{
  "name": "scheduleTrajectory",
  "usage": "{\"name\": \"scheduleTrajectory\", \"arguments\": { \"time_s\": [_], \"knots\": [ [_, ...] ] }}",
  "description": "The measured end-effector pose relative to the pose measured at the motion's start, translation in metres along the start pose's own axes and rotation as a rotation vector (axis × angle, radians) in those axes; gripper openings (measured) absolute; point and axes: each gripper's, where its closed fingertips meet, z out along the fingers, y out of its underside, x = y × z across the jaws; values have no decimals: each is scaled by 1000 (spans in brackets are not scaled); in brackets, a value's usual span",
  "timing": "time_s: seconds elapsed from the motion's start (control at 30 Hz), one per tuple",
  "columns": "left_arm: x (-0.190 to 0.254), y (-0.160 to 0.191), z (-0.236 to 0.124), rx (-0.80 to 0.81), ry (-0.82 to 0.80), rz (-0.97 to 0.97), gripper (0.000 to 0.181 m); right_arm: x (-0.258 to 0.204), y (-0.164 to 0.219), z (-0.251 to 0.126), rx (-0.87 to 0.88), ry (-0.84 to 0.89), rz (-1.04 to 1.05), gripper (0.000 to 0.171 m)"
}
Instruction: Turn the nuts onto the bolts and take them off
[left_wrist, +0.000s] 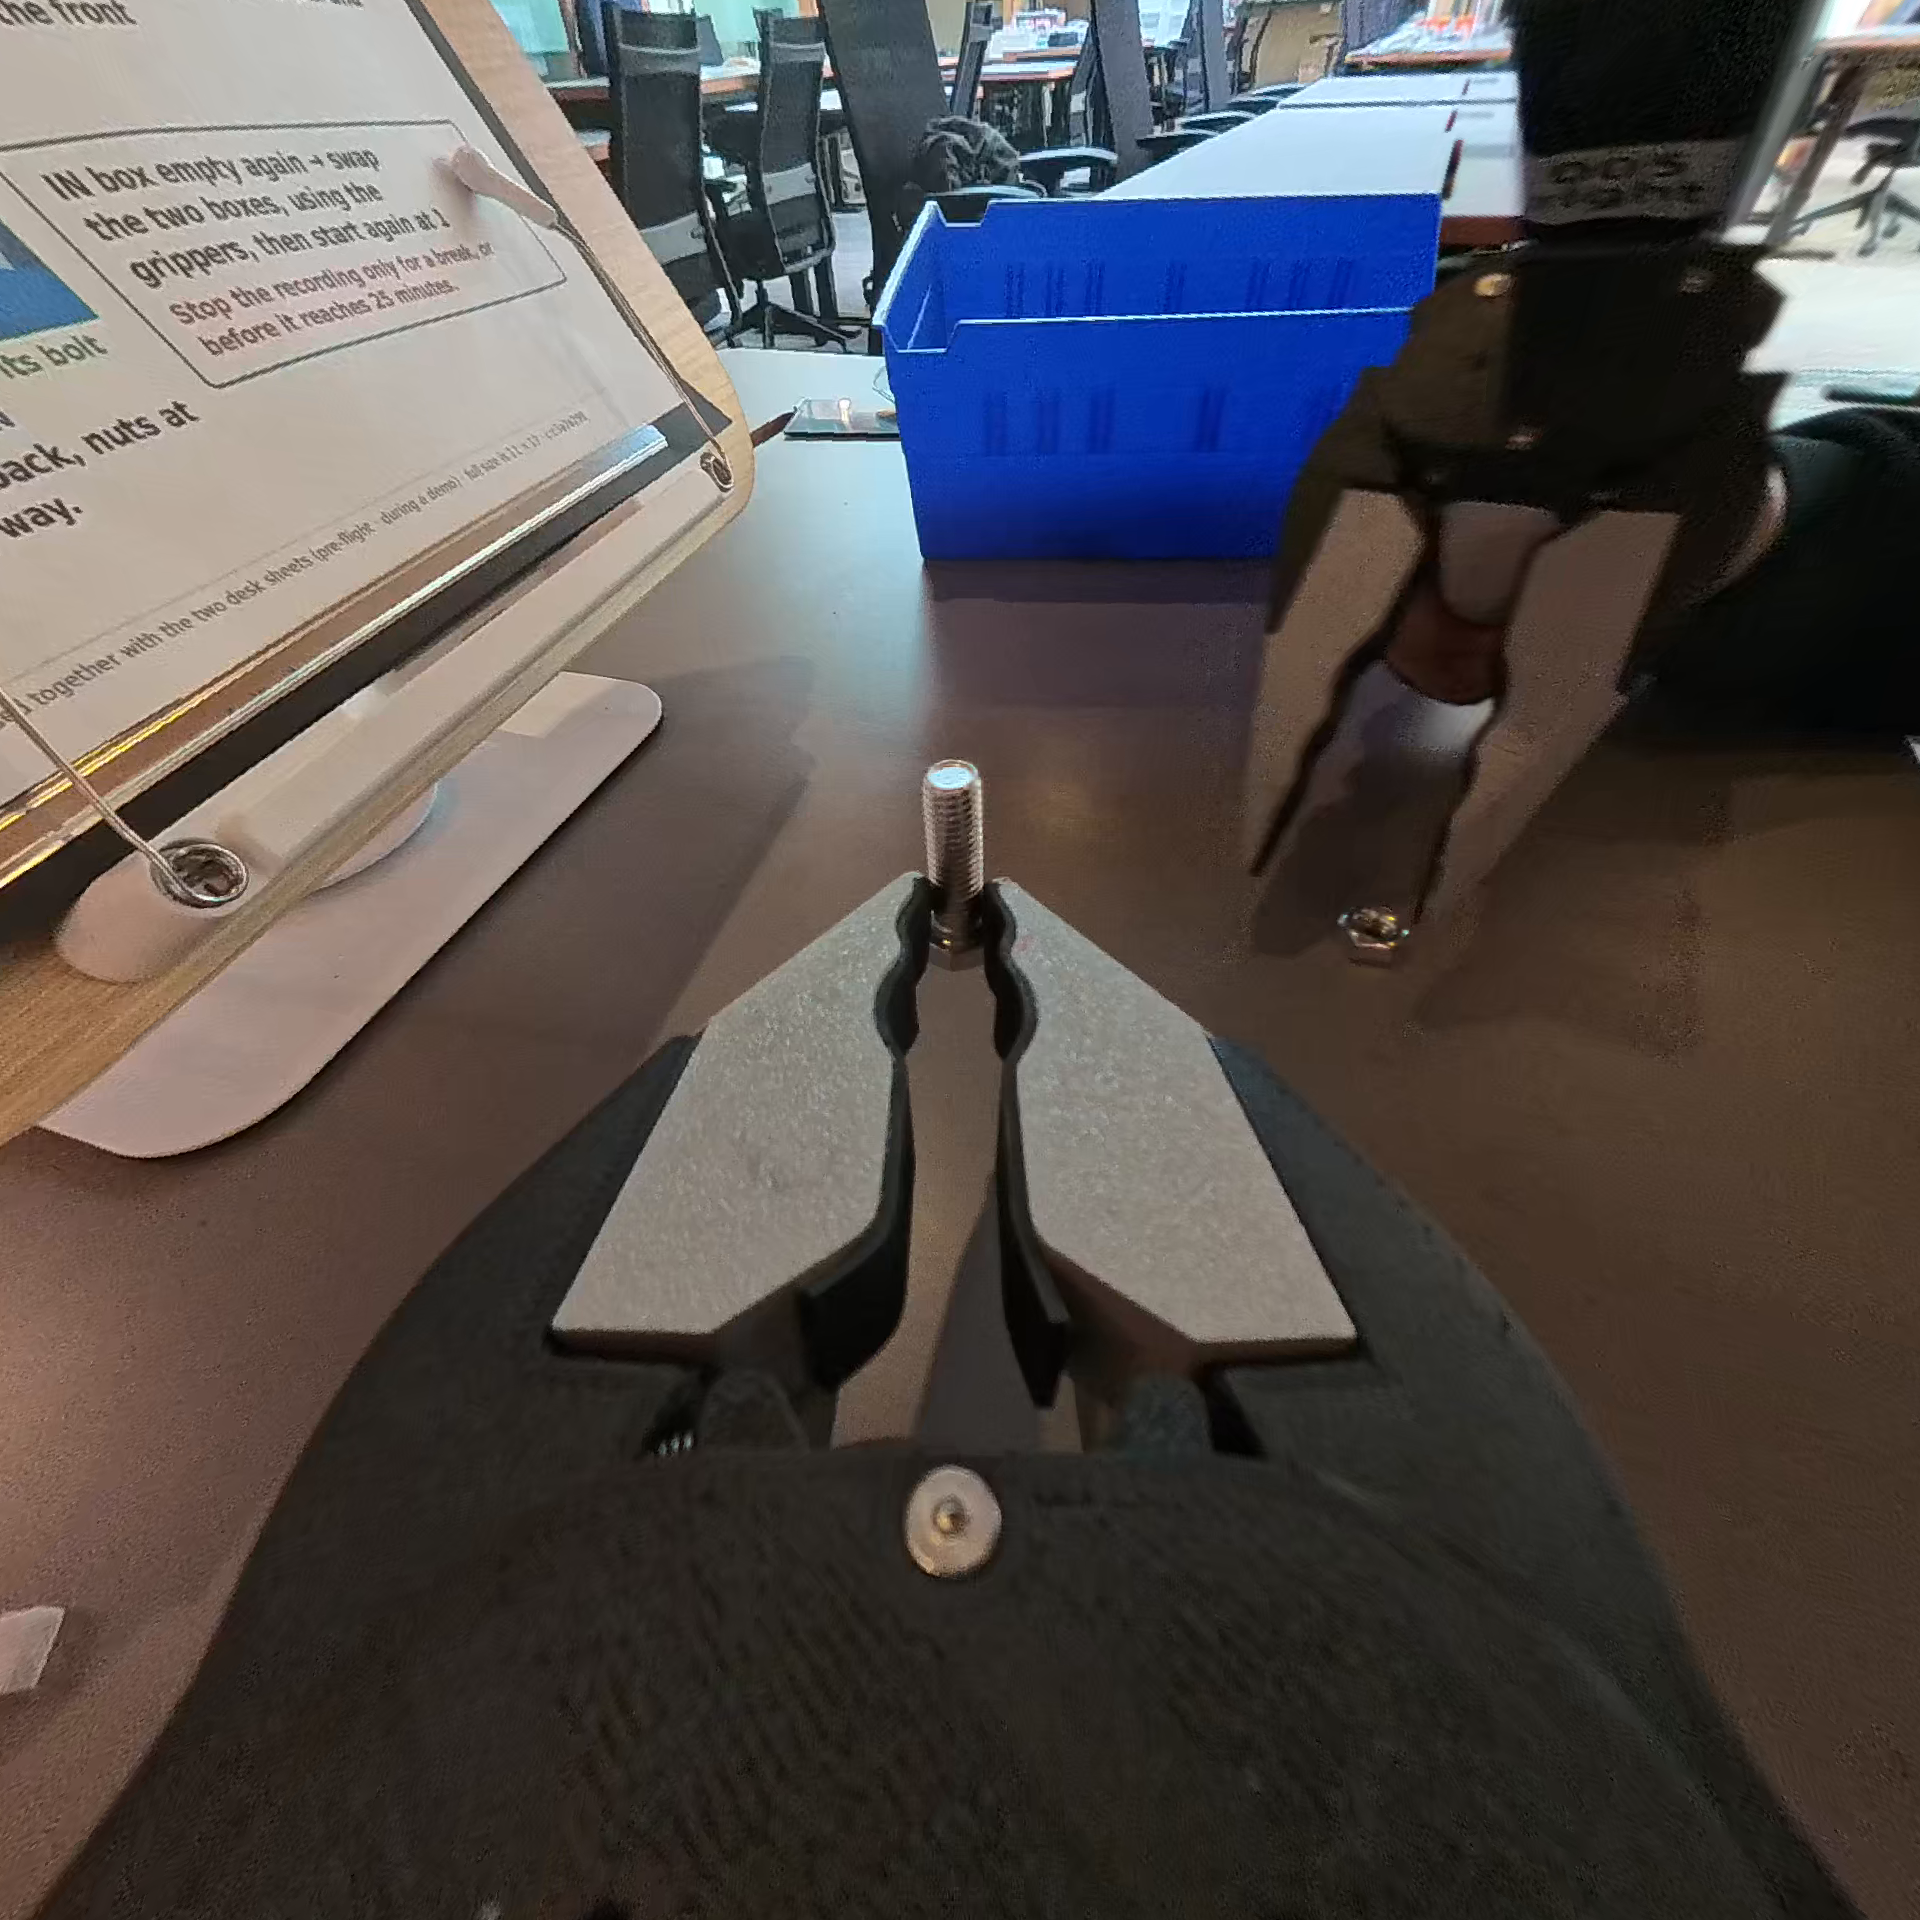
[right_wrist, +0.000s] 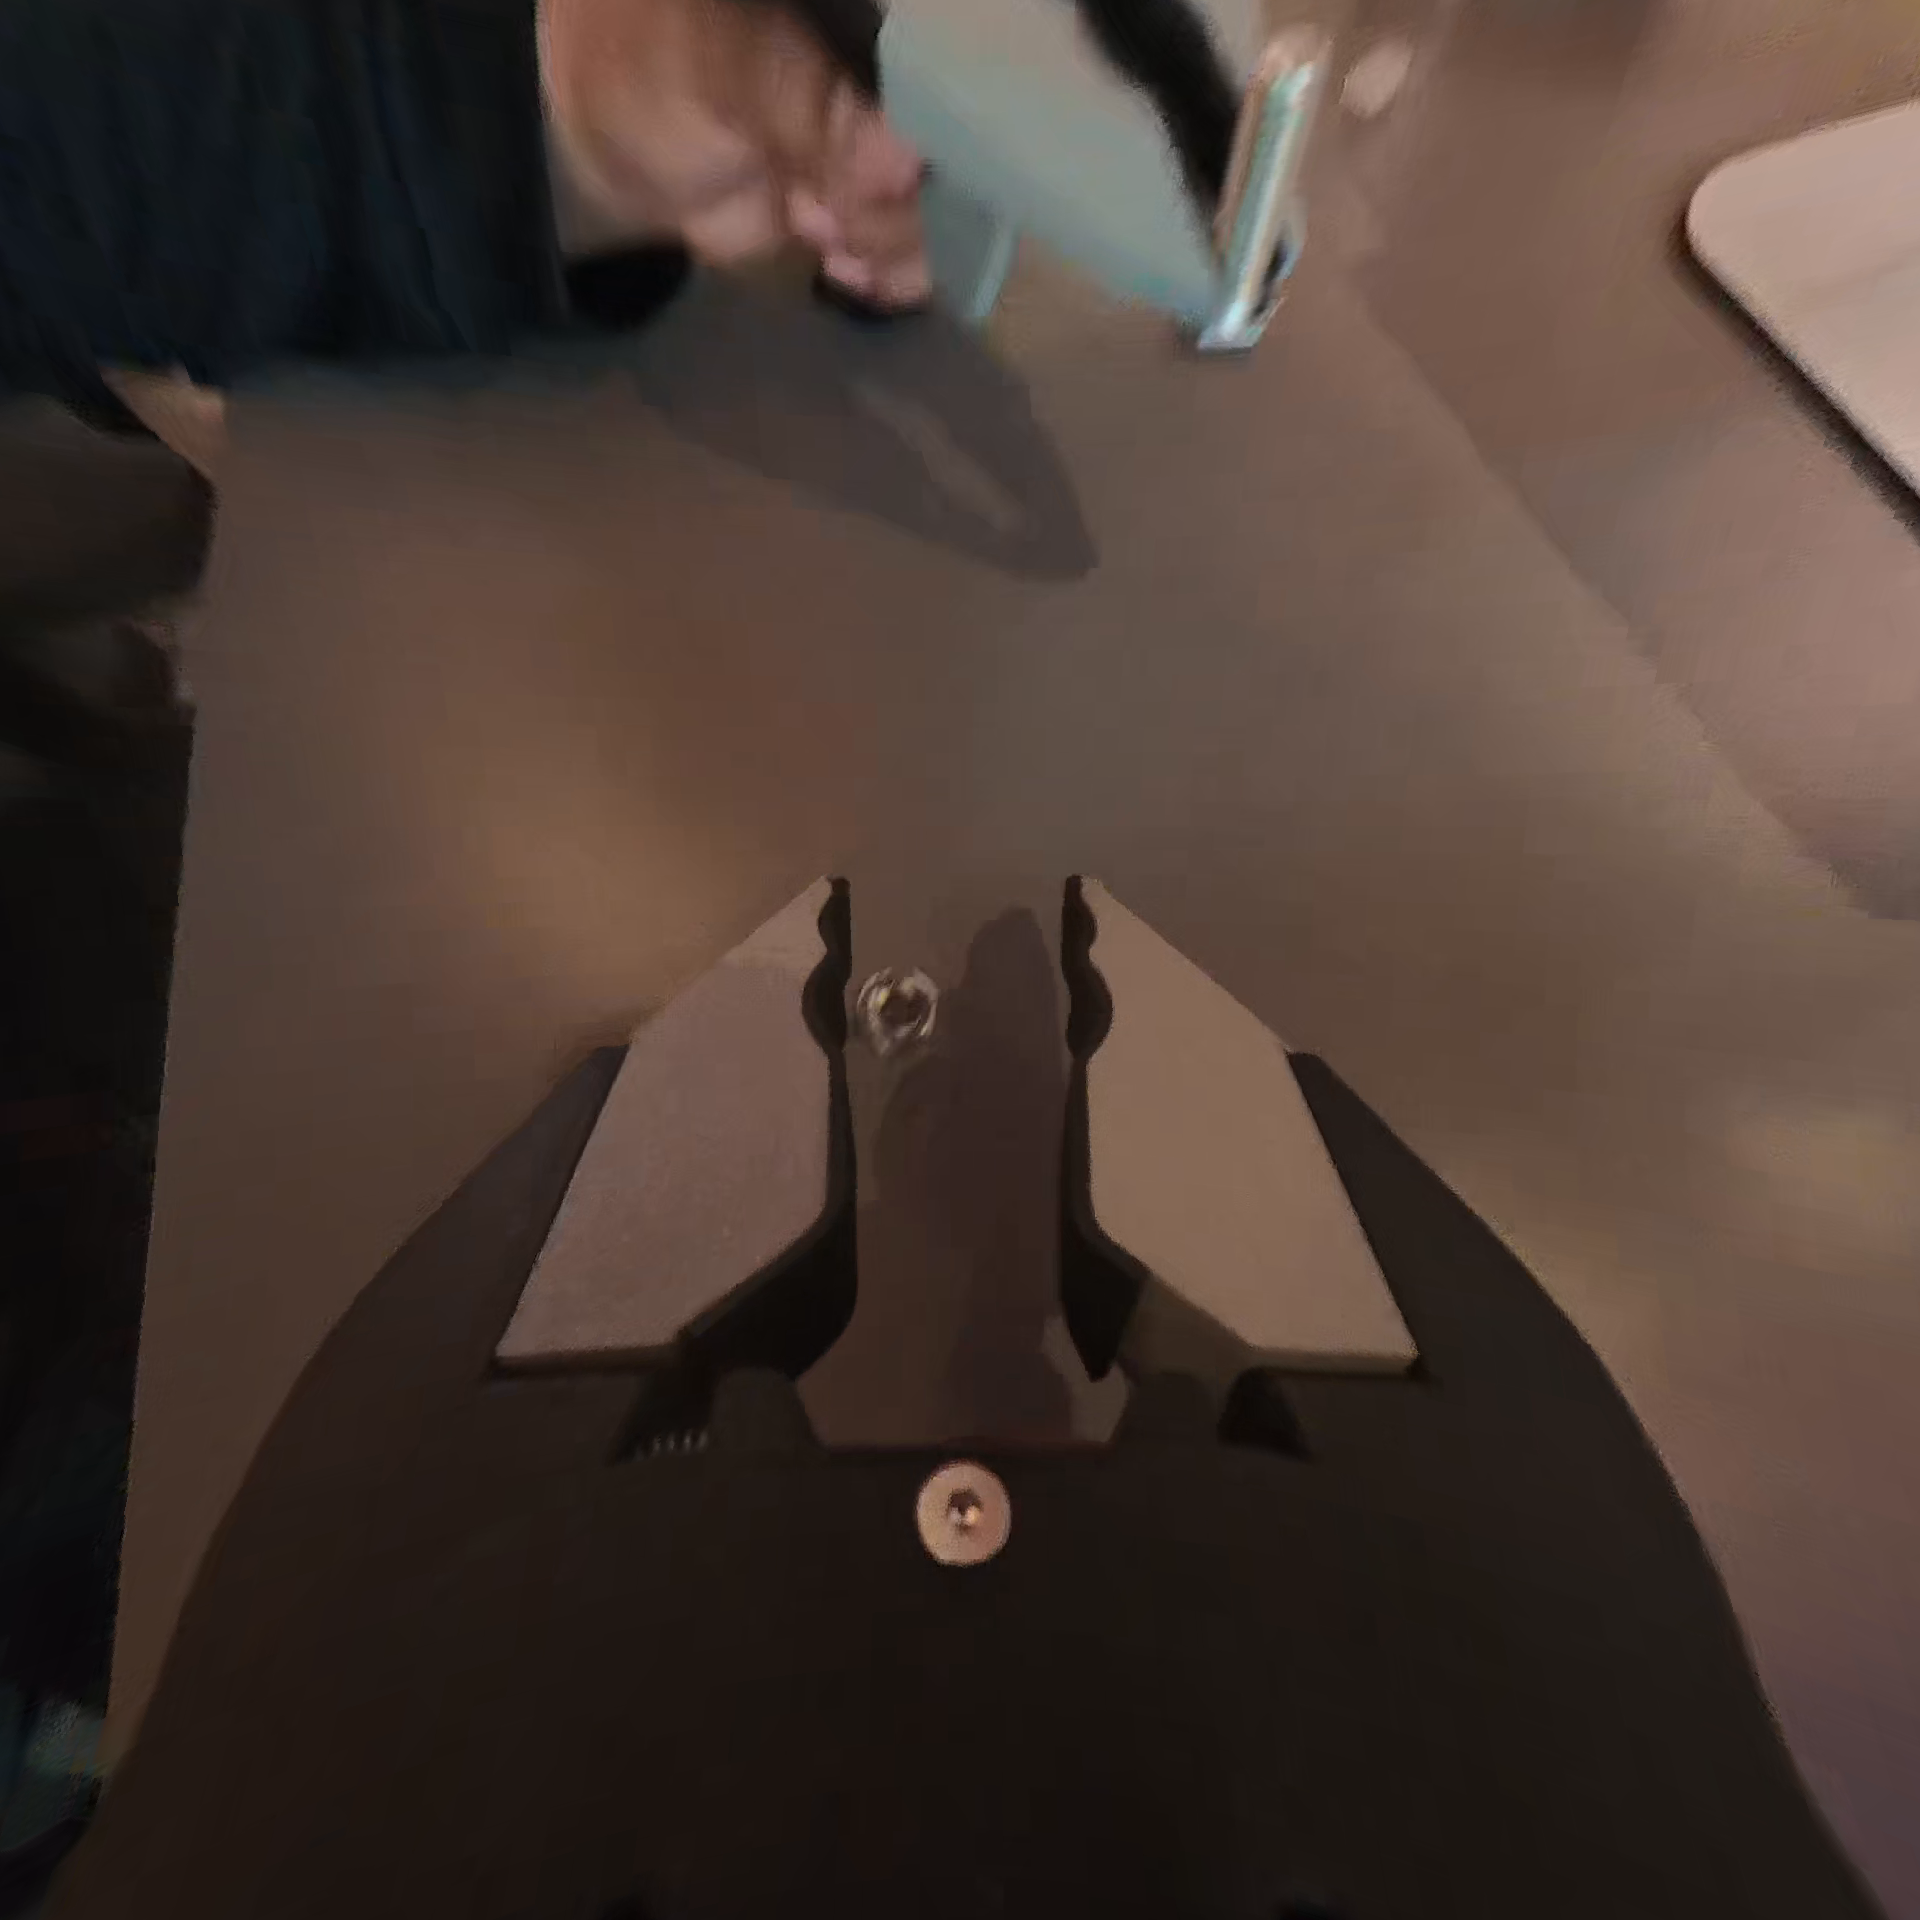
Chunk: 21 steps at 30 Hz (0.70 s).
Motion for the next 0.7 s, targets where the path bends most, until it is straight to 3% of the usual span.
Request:
{"name": "scheduleTrajectory", "arguments": {
  "time_s": [0.17, 0.4, 0.53, 0.7],
  "knots": [
    [2, 1, 2, -10, -3, 26, 7, -20, 26, -1, -61, 49, 0, 30],
    [3, 1, 2, -12, 2, 32, 7, -14, 31, 1, -59, 94, 13, 14],
    [3, 2, 2, -15, 3, 32, 7, -13, 29, 1, -48, 59, 47, 21],
    [4, 2, 3, -17, 5, 36, 7, -6, 27, 2, -53, 110, 8, 14]
  ]
}}
